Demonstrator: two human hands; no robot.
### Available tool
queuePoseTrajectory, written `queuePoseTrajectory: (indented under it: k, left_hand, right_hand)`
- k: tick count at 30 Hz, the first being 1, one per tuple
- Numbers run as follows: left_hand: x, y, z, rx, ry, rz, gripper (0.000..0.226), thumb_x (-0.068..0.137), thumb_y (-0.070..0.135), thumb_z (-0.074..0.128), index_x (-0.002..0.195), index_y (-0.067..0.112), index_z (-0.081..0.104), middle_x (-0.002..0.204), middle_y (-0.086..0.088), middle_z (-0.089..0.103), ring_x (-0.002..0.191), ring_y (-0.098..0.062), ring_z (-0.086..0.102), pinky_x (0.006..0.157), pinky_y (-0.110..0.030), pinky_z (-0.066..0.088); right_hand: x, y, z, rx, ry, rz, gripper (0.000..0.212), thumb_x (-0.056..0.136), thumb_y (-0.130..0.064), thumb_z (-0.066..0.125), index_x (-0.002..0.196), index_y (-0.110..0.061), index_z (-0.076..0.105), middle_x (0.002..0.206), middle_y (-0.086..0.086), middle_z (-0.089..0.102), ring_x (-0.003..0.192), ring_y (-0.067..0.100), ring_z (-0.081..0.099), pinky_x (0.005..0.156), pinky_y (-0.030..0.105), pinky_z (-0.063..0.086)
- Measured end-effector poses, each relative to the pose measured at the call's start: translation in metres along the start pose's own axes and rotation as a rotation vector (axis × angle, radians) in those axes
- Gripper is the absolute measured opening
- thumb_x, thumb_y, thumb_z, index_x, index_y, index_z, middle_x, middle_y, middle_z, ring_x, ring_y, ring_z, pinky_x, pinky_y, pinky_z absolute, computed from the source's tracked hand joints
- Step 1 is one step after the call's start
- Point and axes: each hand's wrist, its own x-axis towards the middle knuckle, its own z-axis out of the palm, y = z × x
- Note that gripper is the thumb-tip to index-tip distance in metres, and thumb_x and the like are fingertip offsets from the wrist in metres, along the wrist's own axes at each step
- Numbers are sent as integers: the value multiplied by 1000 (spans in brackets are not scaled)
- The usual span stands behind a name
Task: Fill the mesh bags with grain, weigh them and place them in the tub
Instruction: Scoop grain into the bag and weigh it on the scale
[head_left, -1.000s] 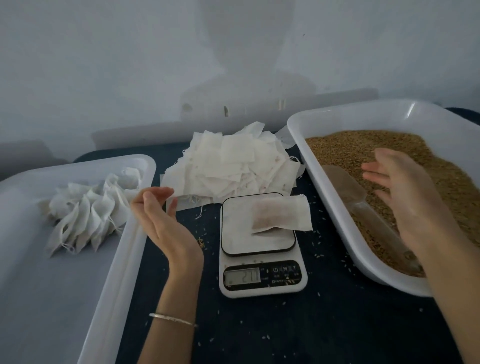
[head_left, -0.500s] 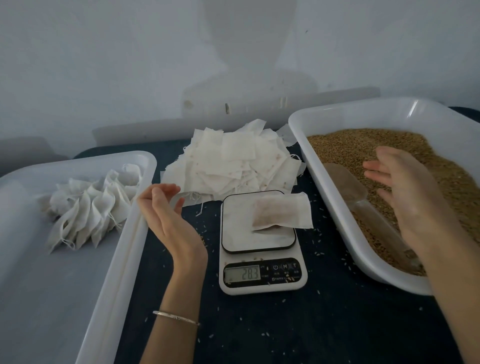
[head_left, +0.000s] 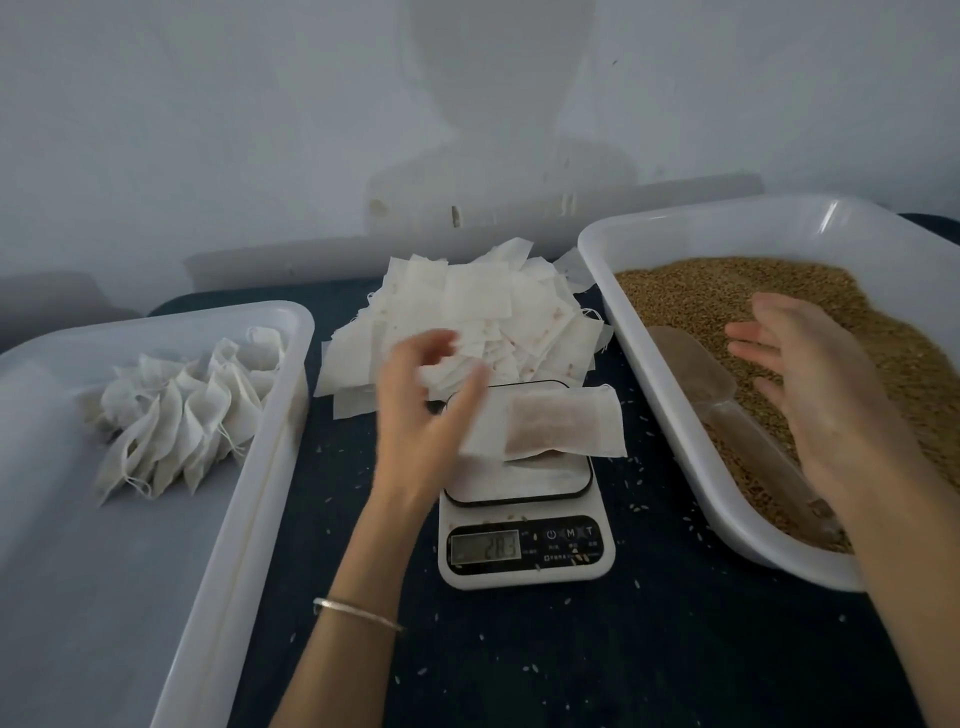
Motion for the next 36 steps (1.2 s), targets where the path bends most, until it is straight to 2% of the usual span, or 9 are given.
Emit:
queuePoseTrajectory:
  k: [4, 8, 10, 14, 19, 21, 25, 28, 36]
  left_hand:
    - [12, 0, 26, 649, -625, 144, 70, 72, 65, 65, 133, 34, 47, 142, 14, 32, 132, -5, 11, 106, -32, 14]
    - [16, -7, 46, 773, -560, 204, 25, 93, 33, 46, 113, 23, 58, 135, 10, 45, 127, -13, 20, 96, -38, 18]
    - [16, -9, 49, 553, -409, 130, 19, 98, 25, 40, 105, 18, 55, 118, 5, 56, 118, -15, 37, 95, -39, 30]
    - [12, 11, 45, -466, -165, -302, 20, 103, 28, 37, 115, 21, 52, 108, -6, 69, 104, -16, 66, 84, -48, 56]
    - [29, 45, 48, -1146, -359, -676, 35, 90, 21, 60, 119, 3, 53, 107, -16, 70, 105, -31, 67, 79, -43, 59]
    - [31, 57, 55, -941, -440, -546, 29, 85, 8, 66, 112, 3, 57, 104, -12, 70, 101, -25, 68, 78, -33, 59]
    - [33, 70, 76, 119, -399, 202, 25, 87, 3, 64, 112, 7, 63, 88, 1, 66, 81, -11, 61, 70, -11, 43]
    - [38, 69, 90, 565, -400, 619, 35, 82, -15, 57, 111, 4, 64, 106, -9, 62, 99, -25, 51, 81, -25, 38]
    - [38, 65, 89, 748, -354, 755, 45, 66, -27, 57, 104, -4, 64, 102, -16, 61, 99, -35, 55, 79, -41, 51]
  right_hand:
    - [-1, 0, 0, 5, -4, 3, 36, 97, -34, 42, 132, -25, 47, 120, -1, 58, 112, 13, 54, 89, 31, 35]
    - [-2, 2, 0, 7, -2, 1, 37, 98, -34, 42, 134, -25, 46, 120, -2, 58, 112, 13, 53, 85, 29, 35]
    - [-2, 2, 0, 10, -2, 0, 36, 98, -35, 43, 133, -26, 46, 119, -2, 58, 111, 13, 53, 82, 27, 36]
    - [-2, 2, 1, 22, -5, 11, 36, 98, -36, 42, 134, -29, 45, 119, -4, 57, 106, 7, 53, 66, 22, 35]
    - [-3, 2, 0, 48, -1, 18, 38, 98, -37, 42, 136, -29, 44, 125, -4, 56, 112, 10, 53, 66, 21, 33]
    - [-4, 3, 0, 52, 4, 23, 41, 98, -38, 42, 138, -30, 43, 129, -4, 54, 114, 12, 52, 66, 20, 34]
    - [-3, 2, 1, 52, 35, 34, 39, 99, -37, 41, 137, -30, 44, 124, -5, 56, 94, -4, 57, 59, 15, 36]
    - [-2, 2, 1, 42, 58, 39, 39, 99, -35, 39, 137, -29, 44, 122, -4, 56, 82, -9, 52, 58, 15, 34]
    - [-2, 3, -1, 57, 62, 9, 41, 100, -37, 37, 140, -27, 41, 132, -2, 52, 104, 6, 54, 63, 17, 32]
